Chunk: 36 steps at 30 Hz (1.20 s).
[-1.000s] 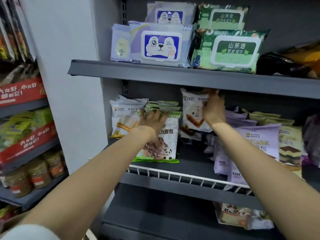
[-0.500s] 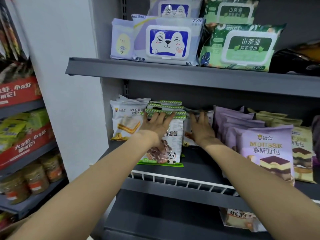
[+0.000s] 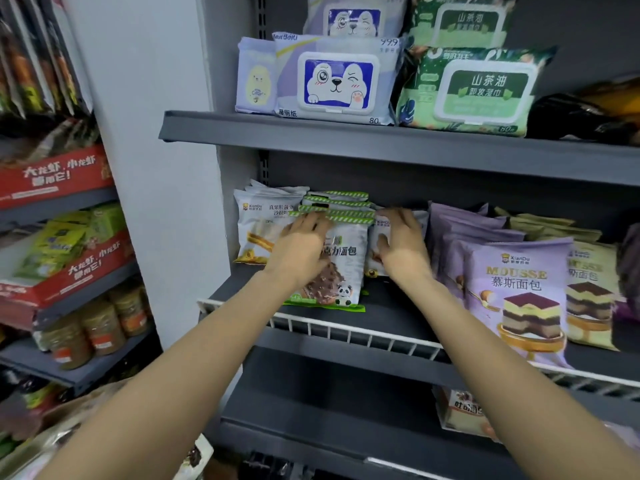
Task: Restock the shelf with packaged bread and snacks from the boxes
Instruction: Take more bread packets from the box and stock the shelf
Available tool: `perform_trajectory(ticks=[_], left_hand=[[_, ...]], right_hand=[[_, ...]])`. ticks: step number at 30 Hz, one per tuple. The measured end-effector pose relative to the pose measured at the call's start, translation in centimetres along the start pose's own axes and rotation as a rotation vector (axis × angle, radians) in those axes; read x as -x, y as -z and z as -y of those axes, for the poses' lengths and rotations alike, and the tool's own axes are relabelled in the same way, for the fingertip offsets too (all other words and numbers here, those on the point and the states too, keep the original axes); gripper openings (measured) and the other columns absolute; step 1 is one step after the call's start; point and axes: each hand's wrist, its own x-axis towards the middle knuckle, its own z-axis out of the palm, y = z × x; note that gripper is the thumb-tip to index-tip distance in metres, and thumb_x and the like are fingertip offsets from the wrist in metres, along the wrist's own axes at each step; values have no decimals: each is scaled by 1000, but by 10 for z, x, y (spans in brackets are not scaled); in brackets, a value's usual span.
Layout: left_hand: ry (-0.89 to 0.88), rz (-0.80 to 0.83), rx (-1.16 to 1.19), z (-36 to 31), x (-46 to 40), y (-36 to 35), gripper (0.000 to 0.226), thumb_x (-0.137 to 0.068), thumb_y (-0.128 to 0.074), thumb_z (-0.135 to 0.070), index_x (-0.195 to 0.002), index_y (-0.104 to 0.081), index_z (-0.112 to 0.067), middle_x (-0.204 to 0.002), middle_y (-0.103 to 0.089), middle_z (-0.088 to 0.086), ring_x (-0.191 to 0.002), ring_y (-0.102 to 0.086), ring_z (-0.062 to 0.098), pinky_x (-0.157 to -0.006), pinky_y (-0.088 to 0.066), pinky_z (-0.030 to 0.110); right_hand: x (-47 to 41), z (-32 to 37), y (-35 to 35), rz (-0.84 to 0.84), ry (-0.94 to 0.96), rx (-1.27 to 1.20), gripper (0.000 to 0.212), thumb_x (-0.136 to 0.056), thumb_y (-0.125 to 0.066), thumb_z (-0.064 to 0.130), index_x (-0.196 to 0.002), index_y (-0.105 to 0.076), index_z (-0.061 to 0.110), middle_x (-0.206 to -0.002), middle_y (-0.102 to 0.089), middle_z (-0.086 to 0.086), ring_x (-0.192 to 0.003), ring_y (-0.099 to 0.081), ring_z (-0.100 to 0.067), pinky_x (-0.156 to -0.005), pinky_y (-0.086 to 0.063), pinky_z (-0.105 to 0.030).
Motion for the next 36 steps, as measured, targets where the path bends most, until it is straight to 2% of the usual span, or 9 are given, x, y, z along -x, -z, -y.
perform_trajectory(ticks=[5,10,14,18,24,27,30,34,36], left_hand=[[227,-122,79,-4,56,29,30,-91,-51,-18,-120,-57,-14,-122,-57,7,-110,-54,28,-84,-44,39],[474,-180,63,4,153,48,20,-91,-48,-24,-104,-60,-16,-102,-68,7,-96,-61,32,-74,-48,37],[721,-118,24,14,262,57,21,-92,-47,-30,-100,-62,-19,-92,-69,5,-90,-62,30,-63,-43,32],[989,5,113,31,384,60,22,-90,-50,-42,-84,-62,-25,-76,-62,-4,-73,-57,18,-59,-41,28],[1385,120,184,68,564,59,25,-86,-51,-38,-88,-67,-19,-93,-69,10,-95,-61,32,-73,-47,34],[1541,234,224,93,637,51,23,-85,-51,-32,-95,-66,-16,-105,-66,14,-103,-60,35,-82,-48,37],[1625,365,258,118,696,37,31,-86,-48,-24,-110,-62,-11,-114,-63,16,-106,-59,35,-84,-47,36],[1644,513,285,149,755,14,29,-89,-46,-23,-108,-59,-4,-115,-61,16,-103,-59,35,-77,-45,34],[1652,563,296,163,777,-4,31,-91,-47,-25,-109,-58,-3,-117,-61,19,-105,-59,36,-76,-44,34]], right_hand=[[48,49,18,181,160,-66,25,-92,-49,11,-111,-64,16,-114,-62,-8,-100,-60,-26,-85,-51,-40],[114,98,5,345,307,-161,24,-92,-48,14,-108,-66,16,-104,-68,-9,-96,-62,-27,-80,-51,-37],[191,146,-17,553,409,-243,24,-95,-46,14,-109,-65,15,-105,-68,-6,-97,-61,-24,-70,-45,-30],[281,201,-61,762,518,-276,25,-94,-45,16,-110,-64,14,-112,-63,-6,-100,-59,-24,-79,-50,-37],[425,278,-131,1105,646,-229,25,-89,-48,13,-107,-63,10,-113,-58,-15,-104,-56,-34,-81,-48,-37],[486,313,-166,1260,631,-188,26,-88,-52,11,-109,-65,5,-115,-61,-19,-110,-55,-35,-91,-45,-38],[531,337,-200,1359,527,-145,25,-90,-52,11,-110,-65,4,-118,-62,-20,-114,-55,-34,-90,-42,-33],[574,359,-244,1451,472,-35,15,-92,-47,8,-97,-60,3,-123,-57,-24,-117,-53,-35,-85,-39,-31],[593,367,-267,1486,482,10,24,-95,-44,9,-114,-56,0,-128,-55,-22,-119,-51,-34,-86,-39,-31]])
